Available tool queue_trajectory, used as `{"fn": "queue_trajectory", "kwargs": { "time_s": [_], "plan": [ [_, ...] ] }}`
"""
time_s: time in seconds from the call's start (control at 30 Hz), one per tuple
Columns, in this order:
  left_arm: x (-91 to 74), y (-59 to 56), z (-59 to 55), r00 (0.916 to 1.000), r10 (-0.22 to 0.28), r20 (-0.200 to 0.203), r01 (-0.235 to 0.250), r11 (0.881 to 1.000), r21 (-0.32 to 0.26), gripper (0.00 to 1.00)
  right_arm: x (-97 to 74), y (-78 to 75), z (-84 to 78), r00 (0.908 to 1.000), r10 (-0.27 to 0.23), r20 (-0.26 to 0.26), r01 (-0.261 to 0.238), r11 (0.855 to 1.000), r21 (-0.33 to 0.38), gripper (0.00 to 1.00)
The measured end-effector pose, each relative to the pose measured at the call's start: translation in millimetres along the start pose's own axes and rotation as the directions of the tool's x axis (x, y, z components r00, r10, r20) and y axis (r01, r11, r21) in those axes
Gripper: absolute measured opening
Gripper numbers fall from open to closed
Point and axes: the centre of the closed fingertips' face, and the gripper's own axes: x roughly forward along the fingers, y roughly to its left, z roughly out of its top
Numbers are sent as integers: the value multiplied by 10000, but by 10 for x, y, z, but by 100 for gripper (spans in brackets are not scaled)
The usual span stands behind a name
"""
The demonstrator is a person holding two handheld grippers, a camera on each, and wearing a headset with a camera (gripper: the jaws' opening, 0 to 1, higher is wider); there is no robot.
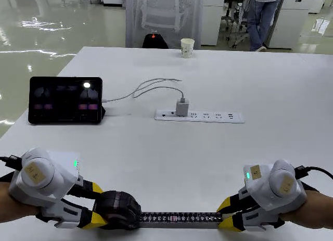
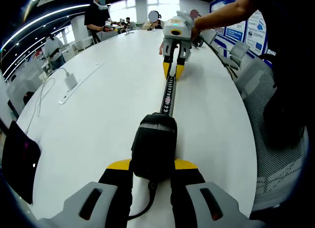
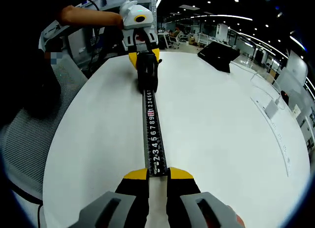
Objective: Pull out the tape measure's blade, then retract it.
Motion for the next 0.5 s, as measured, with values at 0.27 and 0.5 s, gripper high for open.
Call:
{"fn": "queue_trajectory", "kwargs": {
  "time_s": [0.27, 0.5],
  "plan": [
    [-1, -1, -1, 10000, 1, -17, -1, 10000, 0, 23, -76, -9, -101, 9999, -38, -112, 40, 9998, 185, 8],
    [1, 2, -1, 10000, 5, -23, -5, 10000, -20, 23, -165, -19, -195, 9997, -121, -217, 128, 9994, 322, 8]
  ]
}}
